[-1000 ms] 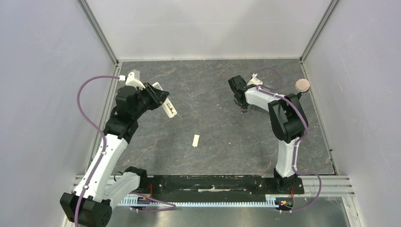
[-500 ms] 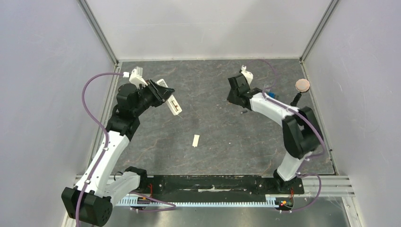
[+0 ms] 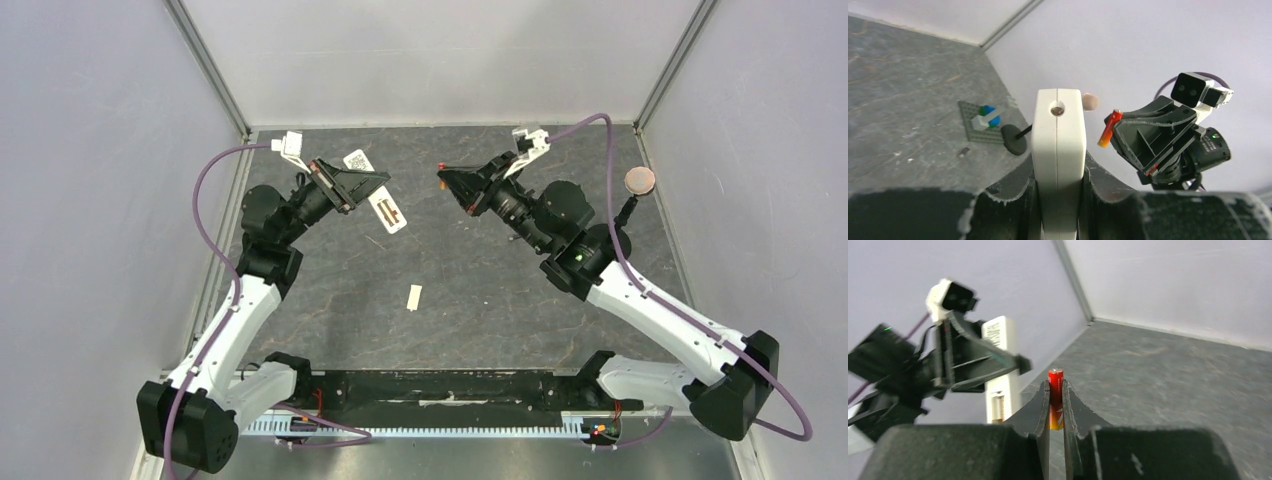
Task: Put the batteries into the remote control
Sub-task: Load the battery into the remote control.
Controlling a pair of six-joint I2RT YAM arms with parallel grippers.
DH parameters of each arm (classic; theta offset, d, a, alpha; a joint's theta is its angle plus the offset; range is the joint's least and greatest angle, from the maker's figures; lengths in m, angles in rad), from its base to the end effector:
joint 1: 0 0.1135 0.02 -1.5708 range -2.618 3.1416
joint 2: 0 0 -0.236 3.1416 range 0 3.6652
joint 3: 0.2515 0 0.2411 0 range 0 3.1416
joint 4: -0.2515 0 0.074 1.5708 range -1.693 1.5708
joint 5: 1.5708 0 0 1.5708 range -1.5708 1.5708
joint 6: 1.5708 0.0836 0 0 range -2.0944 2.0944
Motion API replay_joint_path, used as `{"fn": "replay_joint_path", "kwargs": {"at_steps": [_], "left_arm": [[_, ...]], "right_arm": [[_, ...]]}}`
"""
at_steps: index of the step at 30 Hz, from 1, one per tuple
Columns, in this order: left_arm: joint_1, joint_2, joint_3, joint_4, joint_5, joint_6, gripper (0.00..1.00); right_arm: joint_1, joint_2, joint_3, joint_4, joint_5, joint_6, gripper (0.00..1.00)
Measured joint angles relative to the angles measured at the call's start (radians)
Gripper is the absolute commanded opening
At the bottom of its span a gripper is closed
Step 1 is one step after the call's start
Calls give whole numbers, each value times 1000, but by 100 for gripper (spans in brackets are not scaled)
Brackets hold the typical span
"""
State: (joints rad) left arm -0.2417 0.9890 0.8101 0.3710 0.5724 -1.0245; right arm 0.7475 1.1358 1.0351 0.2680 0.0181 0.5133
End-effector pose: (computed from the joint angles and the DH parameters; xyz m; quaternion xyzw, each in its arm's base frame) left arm 0.2536 -0.1092 0.3557 -0.0314 0.6471 -0.5827 0.4906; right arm 0.2315 0.2126 0.3900 -0.0685 0.6419 0.4454 0.6203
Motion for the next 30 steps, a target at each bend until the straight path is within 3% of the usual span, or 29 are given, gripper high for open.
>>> {"fn": "replay_joint_path", "kwargs": {"at_steps": [8, 13, 30], "left_arm": [[-19, 18, -5, 182, 41, -153, 2], [-29, 21, -5, 184, 39, -185, 2], [-29, 23, -5, 174, 42, -191, 2]], "right_arm": [[169, 27, 22, 58, -48, -127, 0], [254, 55, 66, 60, -43, -197, 0], [304, 139, 109, 60, 28, -302, 1]]}}
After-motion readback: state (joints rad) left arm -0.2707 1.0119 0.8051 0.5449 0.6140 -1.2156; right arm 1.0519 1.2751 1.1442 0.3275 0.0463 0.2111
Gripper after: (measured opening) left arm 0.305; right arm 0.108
